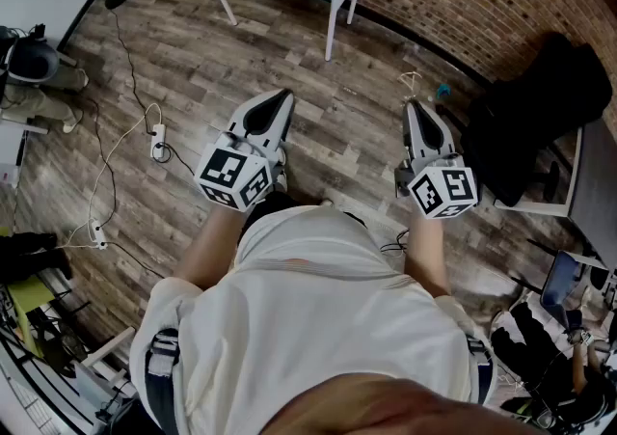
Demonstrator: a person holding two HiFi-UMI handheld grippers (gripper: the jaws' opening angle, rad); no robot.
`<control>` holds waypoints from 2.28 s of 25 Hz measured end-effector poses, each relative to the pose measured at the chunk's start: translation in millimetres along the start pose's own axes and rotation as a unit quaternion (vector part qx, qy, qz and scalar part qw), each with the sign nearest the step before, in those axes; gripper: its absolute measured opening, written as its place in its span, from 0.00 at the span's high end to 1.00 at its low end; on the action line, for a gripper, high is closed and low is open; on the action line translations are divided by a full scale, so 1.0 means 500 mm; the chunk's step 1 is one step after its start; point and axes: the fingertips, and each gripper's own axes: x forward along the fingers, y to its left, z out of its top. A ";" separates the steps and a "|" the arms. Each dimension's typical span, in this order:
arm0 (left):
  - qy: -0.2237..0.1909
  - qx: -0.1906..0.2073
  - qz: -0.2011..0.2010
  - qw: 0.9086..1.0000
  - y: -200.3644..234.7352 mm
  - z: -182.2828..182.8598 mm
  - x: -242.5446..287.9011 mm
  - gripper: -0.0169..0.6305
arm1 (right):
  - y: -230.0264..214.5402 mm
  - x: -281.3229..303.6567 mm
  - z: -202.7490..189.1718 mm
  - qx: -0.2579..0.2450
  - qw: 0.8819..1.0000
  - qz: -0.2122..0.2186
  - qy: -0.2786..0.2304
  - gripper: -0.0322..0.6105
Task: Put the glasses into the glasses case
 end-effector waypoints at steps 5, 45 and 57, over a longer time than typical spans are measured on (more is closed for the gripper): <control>0.003 0.000 0.000 1.000 -0.010 -0.013 -0.011 0.95 | -0.005 -0.017 -0.005 -0.006 1.000 -0.004 -0.001 0.85; -0.007 -0.041 -0.023 0.999 0.454 0.079 0.152 0.95 | 0.018 0.469 0.076 -0.053 0.998 -0.043 0.006 0.85; 0.012 -0.072 -0.056 0.996 0.583 0.064 0.208 0.95 | 0.034 0.595 0.042 -0.037 0.997 -0.063 0.027 0.85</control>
